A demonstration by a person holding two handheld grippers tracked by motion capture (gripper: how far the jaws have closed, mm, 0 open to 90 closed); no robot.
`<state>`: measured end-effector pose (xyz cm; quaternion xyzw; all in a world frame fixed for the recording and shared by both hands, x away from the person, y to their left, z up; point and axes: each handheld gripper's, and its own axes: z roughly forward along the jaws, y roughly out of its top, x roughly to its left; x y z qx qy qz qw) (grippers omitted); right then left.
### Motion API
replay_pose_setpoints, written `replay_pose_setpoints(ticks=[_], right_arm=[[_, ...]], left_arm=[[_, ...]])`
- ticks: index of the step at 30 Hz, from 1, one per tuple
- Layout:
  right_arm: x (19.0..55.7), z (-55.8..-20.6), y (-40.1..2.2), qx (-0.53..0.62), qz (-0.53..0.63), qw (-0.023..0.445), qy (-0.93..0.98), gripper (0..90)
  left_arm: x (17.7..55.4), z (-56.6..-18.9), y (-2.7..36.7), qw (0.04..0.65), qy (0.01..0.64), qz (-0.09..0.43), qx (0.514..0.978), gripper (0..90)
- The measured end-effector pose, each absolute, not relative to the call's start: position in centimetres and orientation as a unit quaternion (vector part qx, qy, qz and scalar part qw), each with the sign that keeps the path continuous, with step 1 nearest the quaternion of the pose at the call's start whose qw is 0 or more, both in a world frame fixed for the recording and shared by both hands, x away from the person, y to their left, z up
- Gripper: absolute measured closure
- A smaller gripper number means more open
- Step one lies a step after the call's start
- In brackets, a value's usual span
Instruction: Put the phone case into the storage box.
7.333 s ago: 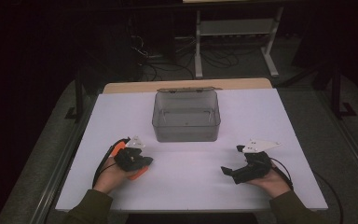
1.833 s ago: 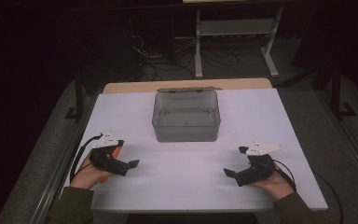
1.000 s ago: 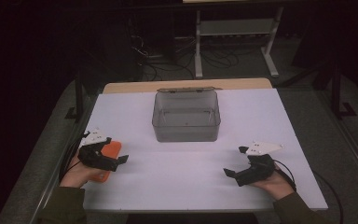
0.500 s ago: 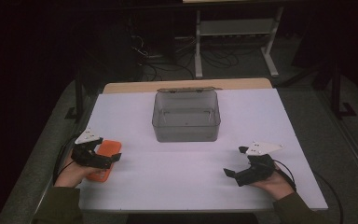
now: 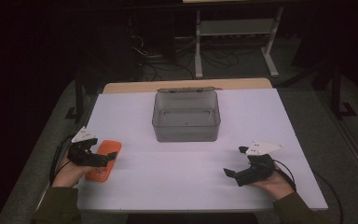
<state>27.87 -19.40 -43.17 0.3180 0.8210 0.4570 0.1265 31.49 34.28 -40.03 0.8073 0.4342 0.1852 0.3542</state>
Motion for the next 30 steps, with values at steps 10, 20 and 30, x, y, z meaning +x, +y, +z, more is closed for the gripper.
replay_pose_setpoints(ticks=[10, 20, 30], right_arm=[[27.9, -43.2, -19.4, 0.318, 0.457, 0.127, 0.821, 0.0], [27.9, -43.2, -19.4, 0.318, 0.457, 0.127, 0.821, 0.0], [27.9, -43.2, -19.4, 0.318, 0.456, 0.127, 0.821, 0.0]], left_arm=[[31.7, -40.4, 34.6, 0.34, 0.455, 0.183, 0.802, 0.0], [31.9, -41.2, 34.6, 0.326, 0.466, 0.179, 0.803, 0.0], [31.9, -42.0, 34.8, 0.307, 0.485, 0.173, 0.8, 0.0]])
